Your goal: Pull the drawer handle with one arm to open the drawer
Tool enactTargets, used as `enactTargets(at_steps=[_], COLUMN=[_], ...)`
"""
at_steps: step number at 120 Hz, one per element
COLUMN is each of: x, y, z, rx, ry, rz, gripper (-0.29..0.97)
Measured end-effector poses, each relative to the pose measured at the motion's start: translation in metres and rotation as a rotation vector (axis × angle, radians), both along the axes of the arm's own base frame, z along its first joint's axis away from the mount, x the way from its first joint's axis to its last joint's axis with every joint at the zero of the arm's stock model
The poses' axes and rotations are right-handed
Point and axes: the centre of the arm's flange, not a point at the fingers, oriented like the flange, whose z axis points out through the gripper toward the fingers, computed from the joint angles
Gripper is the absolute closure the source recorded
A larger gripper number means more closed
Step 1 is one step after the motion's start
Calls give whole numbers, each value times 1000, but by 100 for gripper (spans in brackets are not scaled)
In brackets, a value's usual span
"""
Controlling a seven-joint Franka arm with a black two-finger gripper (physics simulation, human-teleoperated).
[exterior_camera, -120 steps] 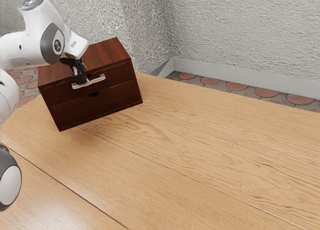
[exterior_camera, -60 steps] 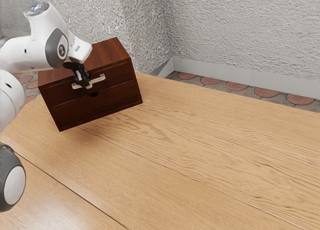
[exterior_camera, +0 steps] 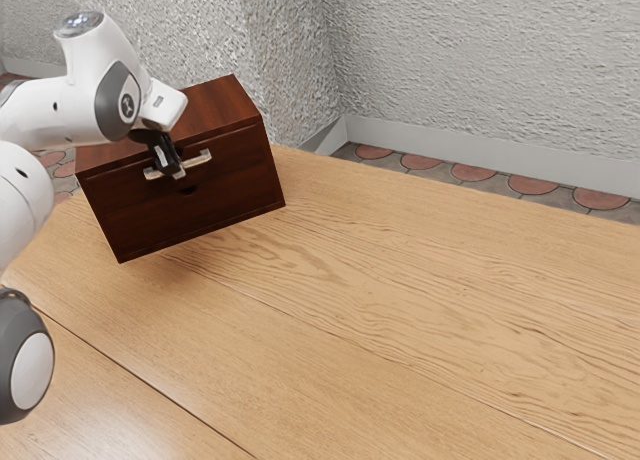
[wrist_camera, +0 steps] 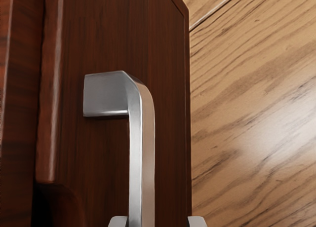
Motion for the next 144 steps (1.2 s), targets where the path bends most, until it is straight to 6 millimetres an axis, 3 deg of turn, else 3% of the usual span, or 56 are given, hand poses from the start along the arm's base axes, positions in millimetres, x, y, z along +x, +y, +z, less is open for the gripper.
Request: enactTargets(at_steps=[42,71,98,124,144], x=[-10,-13,-30,-28,-40], y=[-1,-17,-19,-38,-42], z=[-2,-4,-3,-3,-2], rx=[-19,-44,-59,-69,-78], ry=[15,27,44,50,54], rz=[-5,-34,-35,-70,-73], gripper=[64,63,63,64,64])
